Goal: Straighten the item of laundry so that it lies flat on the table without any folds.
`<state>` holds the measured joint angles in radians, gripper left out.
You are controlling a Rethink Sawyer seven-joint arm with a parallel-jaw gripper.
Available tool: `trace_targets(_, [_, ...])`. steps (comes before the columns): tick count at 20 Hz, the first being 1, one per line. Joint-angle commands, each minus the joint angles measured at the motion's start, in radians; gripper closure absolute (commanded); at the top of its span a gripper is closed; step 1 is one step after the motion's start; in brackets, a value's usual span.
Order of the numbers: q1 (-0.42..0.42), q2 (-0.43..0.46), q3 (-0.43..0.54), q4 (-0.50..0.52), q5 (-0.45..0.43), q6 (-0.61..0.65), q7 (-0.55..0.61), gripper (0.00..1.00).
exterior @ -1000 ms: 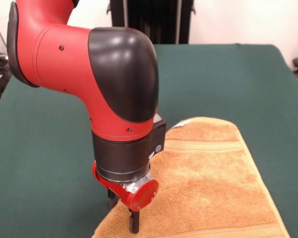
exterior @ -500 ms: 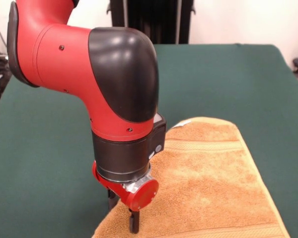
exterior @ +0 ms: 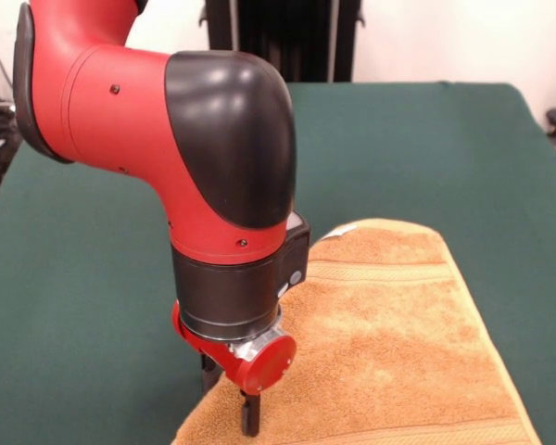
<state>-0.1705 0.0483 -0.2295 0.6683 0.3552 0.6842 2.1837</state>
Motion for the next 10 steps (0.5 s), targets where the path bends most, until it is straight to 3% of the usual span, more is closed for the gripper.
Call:
trace_targets(1, [0.010, 0.058, 0.114, 0.123, -0.014, 0.109, 0.047, 0.00])
trace_targets(10, [0.011, 0.060, 0.110, 0.120, -0.014, 0.107, 0.057, 0.00])
